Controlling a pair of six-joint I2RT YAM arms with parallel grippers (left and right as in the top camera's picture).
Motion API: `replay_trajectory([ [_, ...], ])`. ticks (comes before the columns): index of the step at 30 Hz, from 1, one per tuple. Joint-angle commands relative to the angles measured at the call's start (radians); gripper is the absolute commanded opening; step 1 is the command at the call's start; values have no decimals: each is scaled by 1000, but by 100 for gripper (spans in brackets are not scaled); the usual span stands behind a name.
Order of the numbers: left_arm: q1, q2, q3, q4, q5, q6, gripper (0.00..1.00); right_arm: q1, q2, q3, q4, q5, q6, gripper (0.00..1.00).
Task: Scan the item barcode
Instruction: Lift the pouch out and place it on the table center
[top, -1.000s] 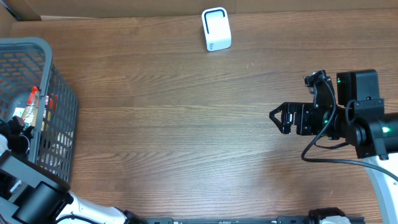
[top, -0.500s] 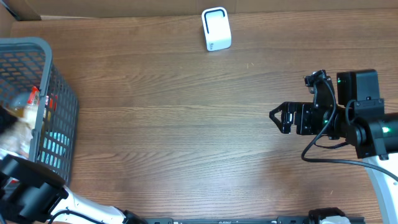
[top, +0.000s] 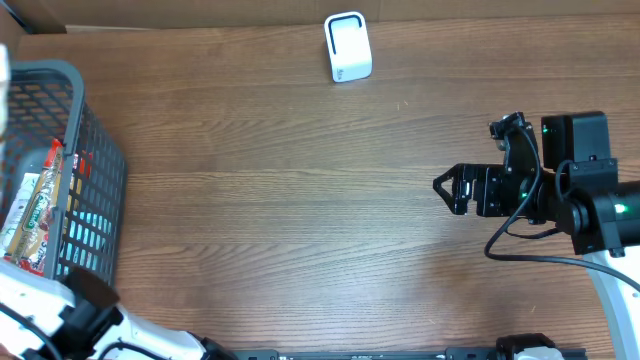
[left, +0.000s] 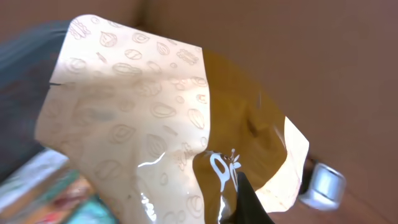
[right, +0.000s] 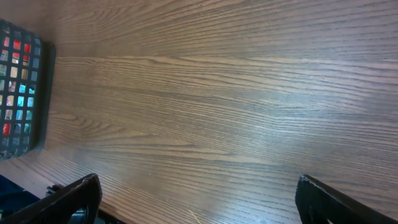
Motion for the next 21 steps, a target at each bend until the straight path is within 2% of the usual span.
replay_trajectory([
  [1, -140, -79, 34, -58, 132, -32, 4, 6, -1, 13, 6, 2, -3, 100],
  [3, -294, -83, 32, -122, 102, -31, 4, 6, -1, 13, 6, 2, -3, 100],
  [12, -832, -50, -195, -122, -155, -13, 4, 6, -1, 13, 4, 2, -4, 100],
  [16, -998, -18, -360, -92, -214, -25, 4, 6, -1, 13, 3, 2, -4, 100],
  [21, -1148, 16, -628, 78, -212, -37, 4, 6, -1, 13, 3, 2, -4, 100],
])
